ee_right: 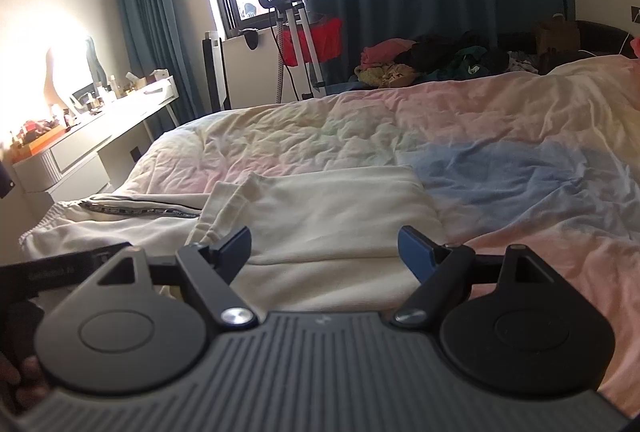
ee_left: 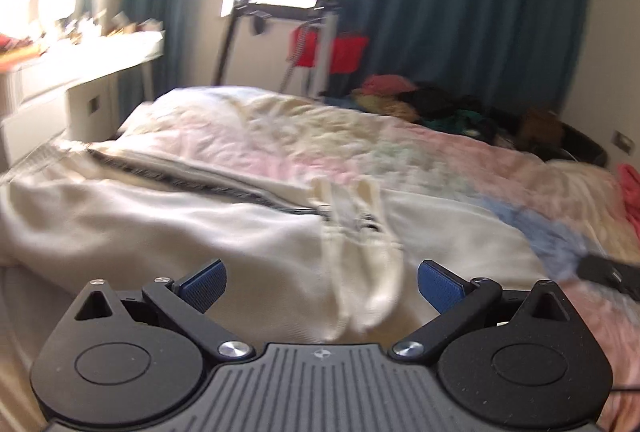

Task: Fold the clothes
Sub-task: 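Open both tools and release the folded sweatpants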

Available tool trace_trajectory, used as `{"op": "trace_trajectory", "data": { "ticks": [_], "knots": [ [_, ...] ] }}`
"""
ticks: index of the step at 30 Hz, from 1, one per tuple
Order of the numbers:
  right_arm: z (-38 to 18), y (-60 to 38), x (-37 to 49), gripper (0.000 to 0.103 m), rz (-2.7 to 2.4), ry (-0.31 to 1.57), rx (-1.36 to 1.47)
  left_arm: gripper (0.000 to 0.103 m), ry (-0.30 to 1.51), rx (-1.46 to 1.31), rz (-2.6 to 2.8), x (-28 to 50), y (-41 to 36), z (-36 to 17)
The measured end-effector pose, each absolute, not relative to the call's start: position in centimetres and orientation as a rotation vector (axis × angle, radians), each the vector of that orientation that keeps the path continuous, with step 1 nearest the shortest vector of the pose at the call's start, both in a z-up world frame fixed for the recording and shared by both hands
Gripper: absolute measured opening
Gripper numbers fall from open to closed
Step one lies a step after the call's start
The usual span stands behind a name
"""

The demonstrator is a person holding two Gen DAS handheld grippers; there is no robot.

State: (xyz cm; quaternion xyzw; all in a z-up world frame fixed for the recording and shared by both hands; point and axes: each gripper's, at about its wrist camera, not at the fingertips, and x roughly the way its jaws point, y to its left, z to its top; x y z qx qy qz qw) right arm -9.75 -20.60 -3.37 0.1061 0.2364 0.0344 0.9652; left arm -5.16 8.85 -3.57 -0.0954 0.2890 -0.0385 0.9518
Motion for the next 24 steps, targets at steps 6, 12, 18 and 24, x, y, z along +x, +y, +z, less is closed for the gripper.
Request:
{"op": "trace_trajectory", "data": {
  "ticks": [6,12,18,24],
  "knots": [
    [-3.9,-20.6,-9.7,0.082,0.111,0.505,0.231,0.103,0.623,-0.477,0.087,-2.8,16.0,-0.9],
    [-3.6,-21.2,-10.2,0.082,0.137,0.502,0.265,0.103,0.776,-0.740,0.209,-1.6,24.3,-1.1],
    [-3.9,-21.3,-10.0,0.082,0.151,0.518,0.270,0.103,0.843,-0.901,0.233,-1.3,31.1,-3.8],
    [-4.8,-20.1,-8.6,0.082,0.139,0.556,0.223,0.099,0.844,-0.959,0.258,-0.7,35.5,-5.6]
  ]
}}
